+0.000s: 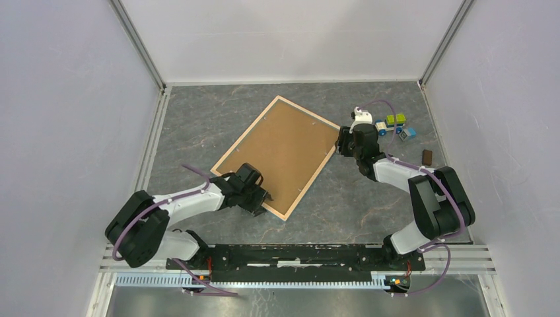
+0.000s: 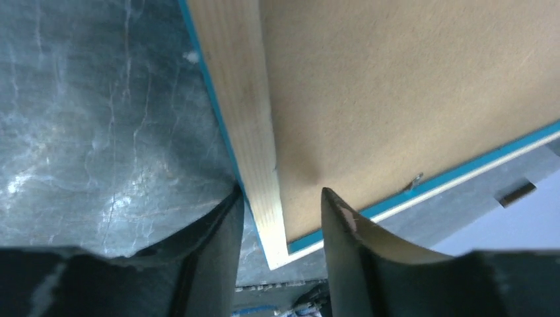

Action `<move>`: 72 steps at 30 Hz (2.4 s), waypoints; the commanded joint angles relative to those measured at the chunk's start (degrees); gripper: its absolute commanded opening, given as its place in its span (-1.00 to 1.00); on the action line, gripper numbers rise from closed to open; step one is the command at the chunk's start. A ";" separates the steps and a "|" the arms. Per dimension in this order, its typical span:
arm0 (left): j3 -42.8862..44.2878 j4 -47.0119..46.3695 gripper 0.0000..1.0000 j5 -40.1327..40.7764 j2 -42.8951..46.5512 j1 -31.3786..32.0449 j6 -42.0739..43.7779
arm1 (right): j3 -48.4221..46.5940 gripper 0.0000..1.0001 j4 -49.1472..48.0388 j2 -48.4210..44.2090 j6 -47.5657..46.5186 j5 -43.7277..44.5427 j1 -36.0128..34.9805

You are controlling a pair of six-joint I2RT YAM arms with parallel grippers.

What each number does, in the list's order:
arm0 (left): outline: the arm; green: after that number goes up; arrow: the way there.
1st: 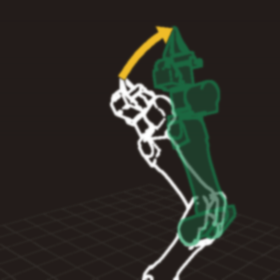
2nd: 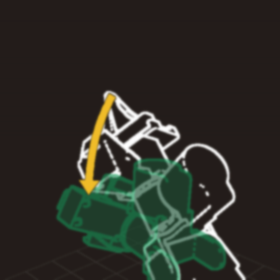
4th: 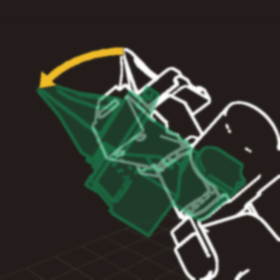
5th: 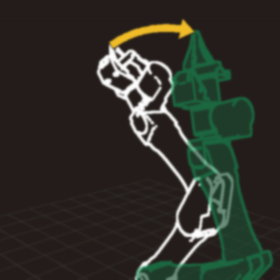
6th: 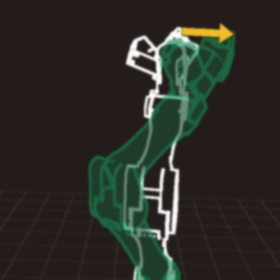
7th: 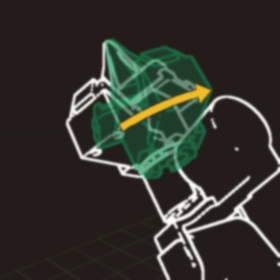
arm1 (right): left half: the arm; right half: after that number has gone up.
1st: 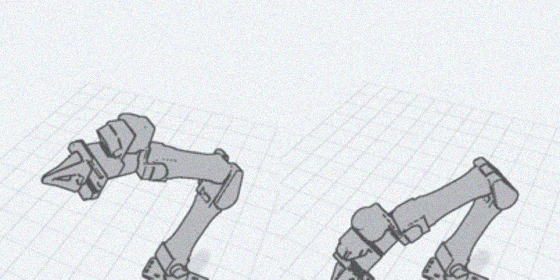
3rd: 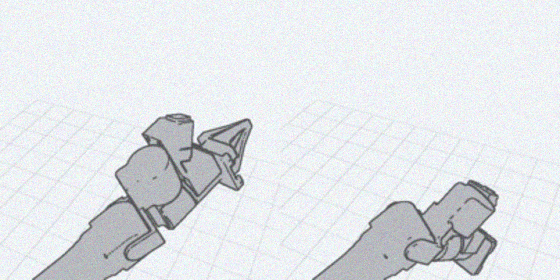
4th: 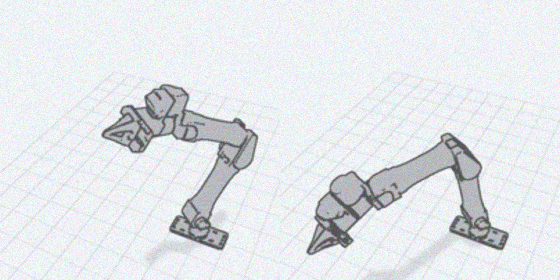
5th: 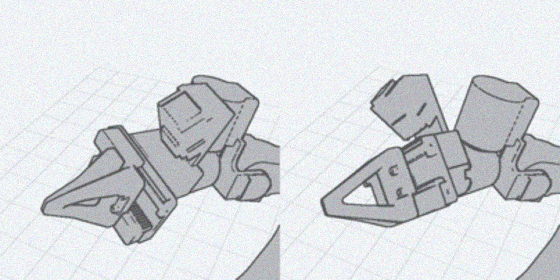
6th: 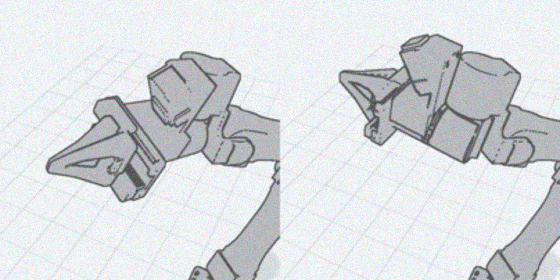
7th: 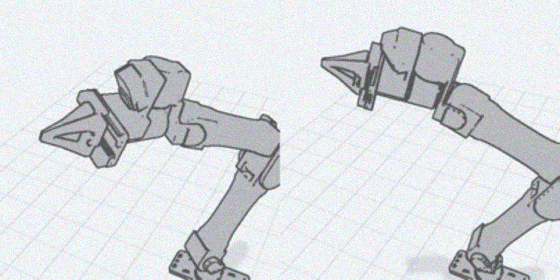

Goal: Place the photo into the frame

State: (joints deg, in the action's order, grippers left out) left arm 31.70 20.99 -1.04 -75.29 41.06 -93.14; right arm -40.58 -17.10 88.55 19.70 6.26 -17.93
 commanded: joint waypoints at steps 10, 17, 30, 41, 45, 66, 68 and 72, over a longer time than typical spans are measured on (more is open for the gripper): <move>7.99 10.00 -0.54 17.04 -2.91 -0.70 35.96 | -0.17 0.45 1.28 -2.80 -1.12 6.49 0.19; 7.82 10.88 -0.75 12.04 -4.09 -1.63 52.64 | -0.42 0.67 0.83 -2.05 0.11 7.58 0.27; 1.56 5.94 -0.79 12.21 0.86 -1.55 56.21 | -10.32 0.96 12.01 6.32 -2.55 10.56 0.32; -2.79 3.37 -0.95 18.40 4.47 -1.76 44.17 | -12.60 0.88 20.75 6.47 0.08 15.01 0.38; -2.24 3.61 -0.95 18.78 3.19 -1.77 44.00 | -12.88 0.81 21.61 6.97 -2.26 14.62 0.41; -2.42 3.00 -0.95 18.98 2.95 -1.77 43.92 | -15.62 0.44 25.64 9.76 -7.08 12.25 0.51; -2.44 2.90 -0.96 19.00 2.96 -1.77 43.92 | -15.26 0.43 24.58 10.04 -7.10 12.63 0.48; -2.44 2.78 -0.95 18.97 2.71 -1.75 43.92 | -15.12 0.39 23.09 11.06 -6.99 12.88 0.45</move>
State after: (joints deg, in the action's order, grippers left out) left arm 31.00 20.86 12.99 -70.50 39.64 -49.45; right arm -54.39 8.64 97.93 13.30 18.26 -17.69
